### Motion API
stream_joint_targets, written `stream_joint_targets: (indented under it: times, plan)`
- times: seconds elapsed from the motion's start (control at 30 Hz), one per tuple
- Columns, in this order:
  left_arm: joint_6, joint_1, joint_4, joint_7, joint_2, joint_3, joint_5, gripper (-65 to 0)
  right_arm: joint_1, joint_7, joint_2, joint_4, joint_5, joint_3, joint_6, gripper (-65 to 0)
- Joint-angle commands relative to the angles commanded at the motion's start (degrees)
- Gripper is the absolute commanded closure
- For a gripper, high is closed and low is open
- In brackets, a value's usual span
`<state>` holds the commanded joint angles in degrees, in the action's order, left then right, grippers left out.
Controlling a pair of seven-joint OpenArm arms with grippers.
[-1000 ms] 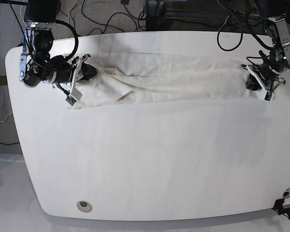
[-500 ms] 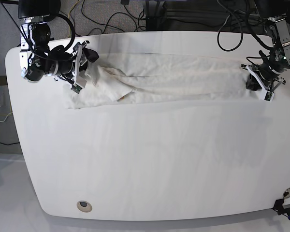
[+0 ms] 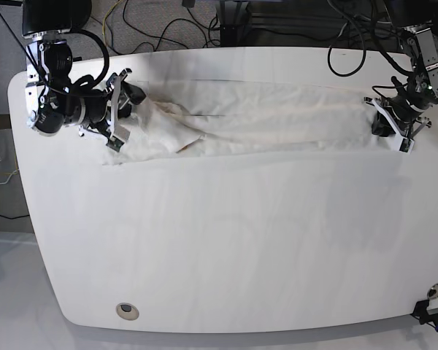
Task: Fold the T-shirt properly
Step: 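Fold the right-held strip end over onto the strip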
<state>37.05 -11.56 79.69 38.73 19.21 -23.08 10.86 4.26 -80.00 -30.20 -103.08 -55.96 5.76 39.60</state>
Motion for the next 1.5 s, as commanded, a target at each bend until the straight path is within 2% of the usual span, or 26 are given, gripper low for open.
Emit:
stream_joint_targets:
  times: [0.13, 0.23, 0.4, 0.6, 0.8, 0.93, 1.07, 1.2, 1.5]
  plan:
    - [0.0, 1.14, 0.0, 0.0, 0.0, 0.0, 0.0, -8.8, -0.44, 0.0, 0.18, 0.09, -3.25, 5.01, -0.09, -25.1]
    - [0.0, 1.23, 0.0, 0.0, 0.0, 0.0, 0.0, -8.8, -1.32, 0.0, 0.35, 0.18, -3.34, 5.45, -0.18, -25.1]
    - [0.0, 1.41, 0.0, 0.0, 0.0, 0.53, 0.0, -8.8, -1.41, 0.0, 3.52, 0.44, -2.55, 5.45, -0.26, -25.1]
    - [0.0, 1.41, 0.0, 0.0, 0.0, 1.93, 0.0, -8.8, -1.41, 0.0, 8.88, 0.26, 8.53, 5.36, -0.26, -25.1]
    - [0.0, 1.32, 0.0, 0.0, 0.0, 1.93, 0.0, -8.8, -3.6, 1.01, 11.43, 0.35, 13.8, 5.36, -0.26, -25.1]
    - [0.0, 1.41, 0.0, 0.0, 0.0, 1.93, 0.0, -8.8, -5.27, 1.89, 13.63, 0.44, 20.66, 5.36, -0.26, -25.1]
    - [0.0, 1.41, 0.0, 0.0, 0.0, 1.93, 0.0, -8.8, -5.98, 1.89, 15.91, 0.44, 24.53, 5.36, -0.18, -25.1]
    - [0.0, 1.41, 0.0, 0.0, 0.0, 1.93, 0.0, -8.8, -5.89, 1.89, 17.58, 0.53, 26.46, 5.27, -0.09, -25.1]
    - [0.0, 1.41, 0.0, 0.0, 0.0, 1.93, 0.0, -8.8, -2.81, 1.89, 17.58, 0.44, 26.29, 5.27, -0.18, -24.9]
